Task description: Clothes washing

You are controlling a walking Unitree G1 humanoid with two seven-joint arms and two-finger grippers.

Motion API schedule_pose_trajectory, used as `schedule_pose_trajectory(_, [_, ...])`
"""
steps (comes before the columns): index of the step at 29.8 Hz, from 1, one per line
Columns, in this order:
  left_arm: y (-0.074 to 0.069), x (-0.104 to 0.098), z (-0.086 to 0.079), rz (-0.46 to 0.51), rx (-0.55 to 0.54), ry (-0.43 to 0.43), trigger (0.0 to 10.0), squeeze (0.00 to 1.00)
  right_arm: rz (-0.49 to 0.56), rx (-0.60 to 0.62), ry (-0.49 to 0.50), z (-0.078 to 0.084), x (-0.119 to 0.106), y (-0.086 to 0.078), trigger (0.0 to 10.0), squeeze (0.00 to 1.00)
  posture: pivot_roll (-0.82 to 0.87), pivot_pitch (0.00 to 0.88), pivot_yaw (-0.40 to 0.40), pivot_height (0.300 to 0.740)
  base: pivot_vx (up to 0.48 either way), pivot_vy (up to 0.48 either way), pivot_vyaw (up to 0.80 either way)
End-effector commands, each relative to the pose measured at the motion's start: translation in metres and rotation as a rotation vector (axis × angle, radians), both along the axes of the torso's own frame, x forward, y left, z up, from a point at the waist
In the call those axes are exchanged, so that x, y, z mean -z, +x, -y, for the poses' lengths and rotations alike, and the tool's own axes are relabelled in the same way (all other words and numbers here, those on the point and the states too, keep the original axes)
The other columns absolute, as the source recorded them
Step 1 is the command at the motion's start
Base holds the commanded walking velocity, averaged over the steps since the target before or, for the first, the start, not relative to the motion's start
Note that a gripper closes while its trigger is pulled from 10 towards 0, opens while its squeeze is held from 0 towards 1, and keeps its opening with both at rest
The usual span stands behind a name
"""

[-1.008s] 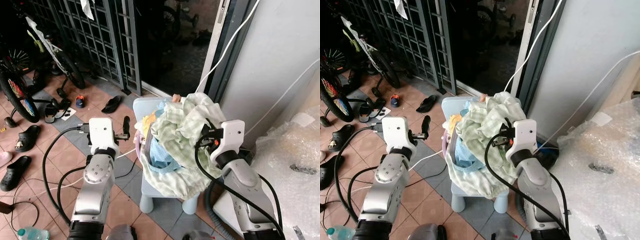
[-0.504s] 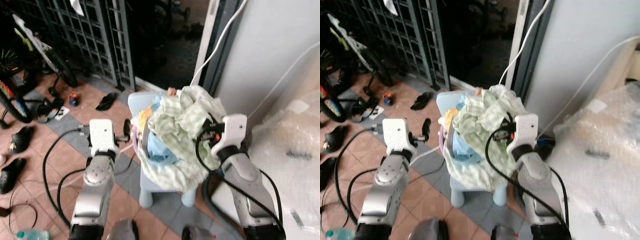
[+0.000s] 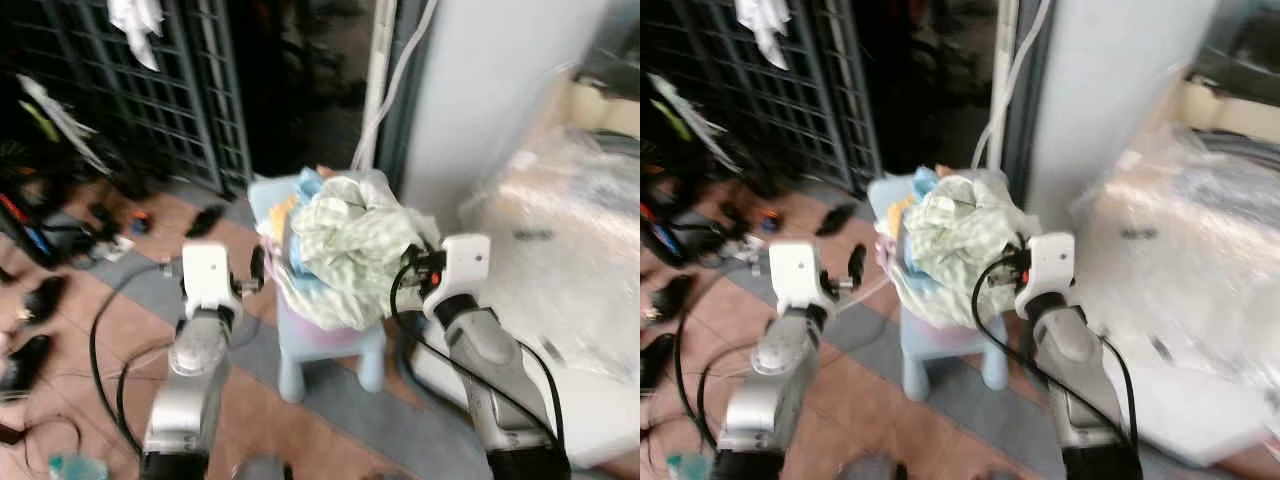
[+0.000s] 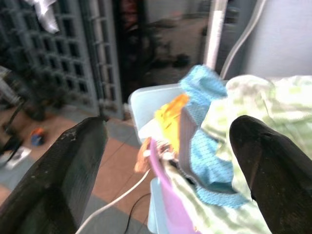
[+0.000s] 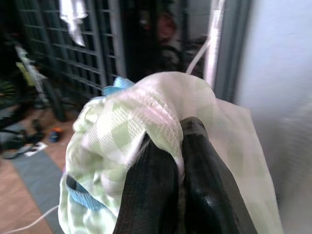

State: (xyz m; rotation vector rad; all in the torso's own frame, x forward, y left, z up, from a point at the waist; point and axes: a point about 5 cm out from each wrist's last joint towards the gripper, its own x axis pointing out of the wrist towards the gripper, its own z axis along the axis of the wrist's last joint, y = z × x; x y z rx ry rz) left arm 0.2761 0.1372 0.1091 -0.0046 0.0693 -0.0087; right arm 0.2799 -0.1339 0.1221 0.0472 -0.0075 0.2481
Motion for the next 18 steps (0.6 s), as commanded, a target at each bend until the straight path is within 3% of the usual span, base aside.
schedule_pose_trajectory(1, [0.0011,-0.0071,0.0063,0.023,0.023,-0.003,10.0,0.0,0.02,0.006,-0.011,0.0034,-0.0058,0.0028,10.0,0.0,-0.01,0.0,0.052,0.74,0.0,0.0,-0.8])
schedule_pose_trajectory(18, [-0.001,-0.0016,0.0041,-0.004,0.015,-0.018,10.0,0.0,0.045,0.042,-0.038,0.0108,-0.011,0.0084,10.0,0.0,-0.02,0.012,0.037,0.74,0.0,0.0,-0.8])
